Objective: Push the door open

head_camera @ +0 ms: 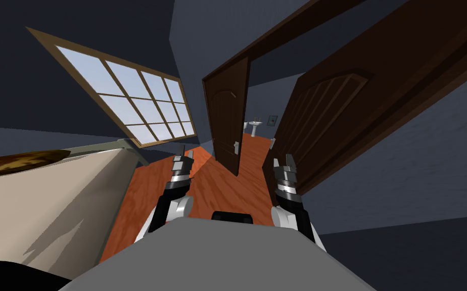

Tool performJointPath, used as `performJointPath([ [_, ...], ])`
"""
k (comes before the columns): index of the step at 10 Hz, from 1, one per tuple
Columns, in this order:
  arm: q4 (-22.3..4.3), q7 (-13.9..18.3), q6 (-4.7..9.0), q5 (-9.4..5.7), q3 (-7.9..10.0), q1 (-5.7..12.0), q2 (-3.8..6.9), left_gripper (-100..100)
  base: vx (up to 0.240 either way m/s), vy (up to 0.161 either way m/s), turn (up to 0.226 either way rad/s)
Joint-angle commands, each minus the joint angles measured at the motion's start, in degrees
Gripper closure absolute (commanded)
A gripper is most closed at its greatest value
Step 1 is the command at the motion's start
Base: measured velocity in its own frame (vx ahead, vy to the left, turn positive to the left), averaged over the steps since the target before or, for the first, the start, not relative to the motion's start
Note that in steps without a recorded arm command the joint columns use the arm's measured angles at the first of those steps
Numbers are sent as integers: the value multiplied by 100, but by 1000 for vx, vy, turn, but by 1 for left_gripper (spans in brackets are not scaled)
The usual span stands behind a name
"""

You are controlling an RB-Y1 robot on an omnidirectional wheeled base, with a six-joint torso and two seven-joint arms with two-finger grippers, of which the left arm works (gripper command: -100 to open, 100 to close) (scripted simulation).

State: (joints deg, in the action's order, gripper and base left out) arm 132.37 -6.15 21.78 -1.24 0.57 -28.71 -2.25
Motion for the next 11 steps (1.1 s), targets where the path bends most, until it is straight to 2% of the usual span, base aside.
performJointPath([
  [1,-176,29,-20,0,-62,82,75,-100,86,-69,-65],
  [5,-541,89,-62,0,-190,251,207,-100,89,67,-77],
  [7,-849,140,-98,1,-298,393,298,-100,107,52,-108],
  [8,-1082,178,-124,1,-381,502,357,-100,128,70,-115],
  [10,-1327,219,-152,1,-466,615,415,-100,119,65,-108],
  [11,-1327,219,-152,1,-466,615,415,-100,61,46,-26],
])
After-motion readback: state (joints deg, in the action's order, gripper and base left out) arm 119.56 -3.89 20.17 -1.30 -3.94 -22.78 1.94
